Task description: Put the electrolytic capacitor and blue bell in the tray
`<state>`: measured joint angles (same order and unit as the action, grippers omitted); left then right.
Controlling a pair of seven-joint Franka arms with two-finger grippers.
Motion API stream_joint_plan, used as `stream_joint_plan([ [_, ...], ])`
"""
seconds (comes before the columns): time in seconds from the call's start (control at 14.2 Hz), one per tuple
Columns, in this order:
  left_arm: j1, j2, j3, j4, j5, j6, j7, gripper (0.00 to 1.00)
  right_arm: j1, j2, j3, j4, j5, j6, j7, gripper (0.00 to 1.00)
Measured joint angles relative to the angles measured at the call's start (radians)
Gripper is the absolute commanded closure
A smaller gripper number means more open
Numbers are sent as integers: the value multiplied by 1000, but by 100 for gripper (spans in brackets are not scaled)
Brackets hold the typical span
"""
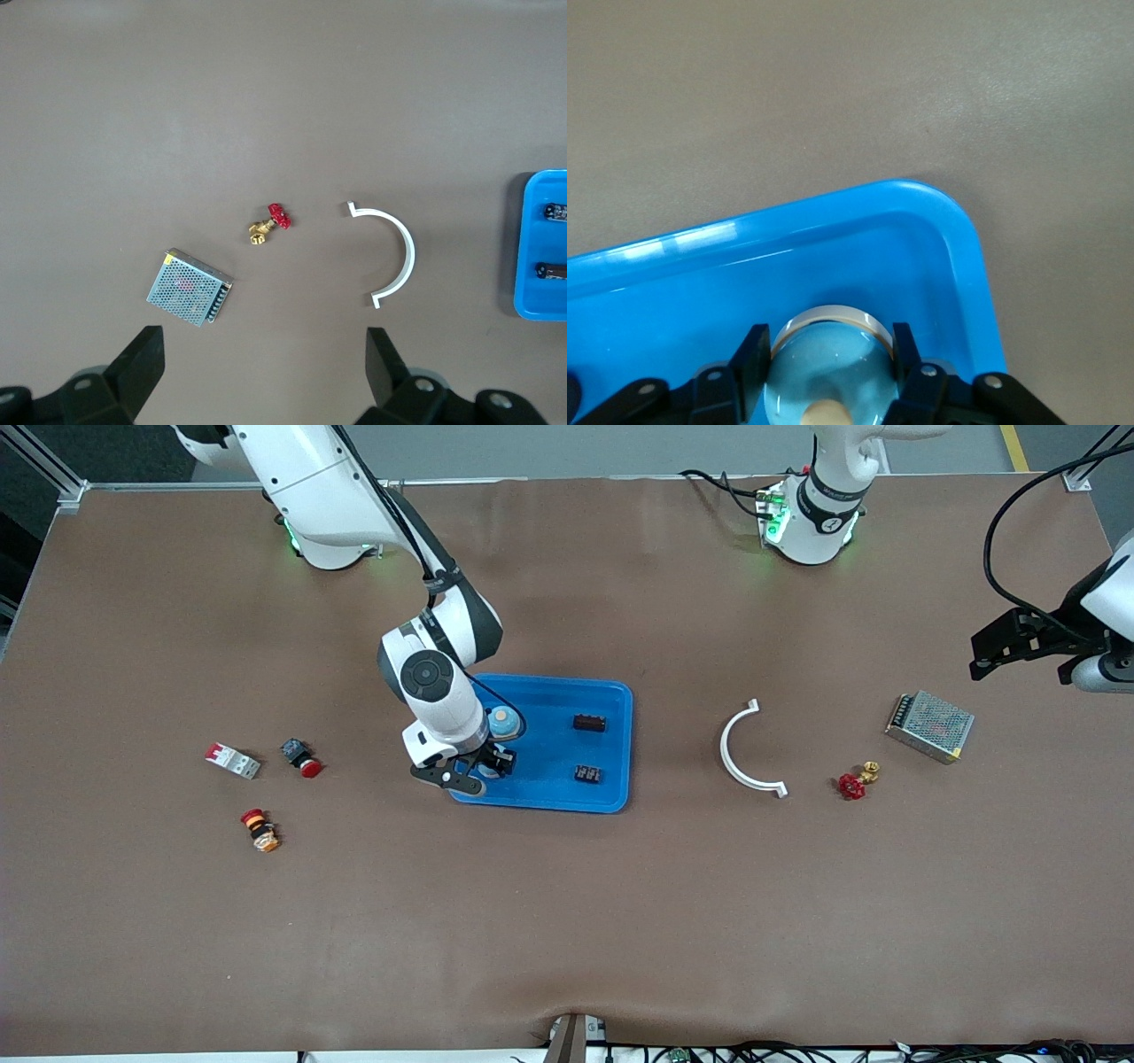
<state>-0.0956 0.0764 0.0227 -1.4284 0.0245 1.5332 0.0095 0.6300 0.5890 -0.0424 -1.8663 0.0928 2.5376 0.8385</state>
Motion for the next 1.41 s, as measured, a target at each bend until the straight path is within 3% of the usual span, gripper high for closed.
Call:
stream_joint_plan([
  [0.28,4,9,2,0,0,8,0,0,0,-3,0,16,0,-22,0,0],
  [0.49,4,12,2,0,0,19,-1,0,2,-67,1,50,-2,-184,-2,0],
  [0.99,4,24,2,1,0,39,-2,0,37,-492,7,69,-76,-744,-66,0],
  [1.2,4,24,2,1,0,39,-2,0,23,-623,-7,56,-91,-866,-176,0],
  [1.41,4,24,2,1,0,39,-2,0,-61,-702,-15,35,-100,-924,-335,0],
])
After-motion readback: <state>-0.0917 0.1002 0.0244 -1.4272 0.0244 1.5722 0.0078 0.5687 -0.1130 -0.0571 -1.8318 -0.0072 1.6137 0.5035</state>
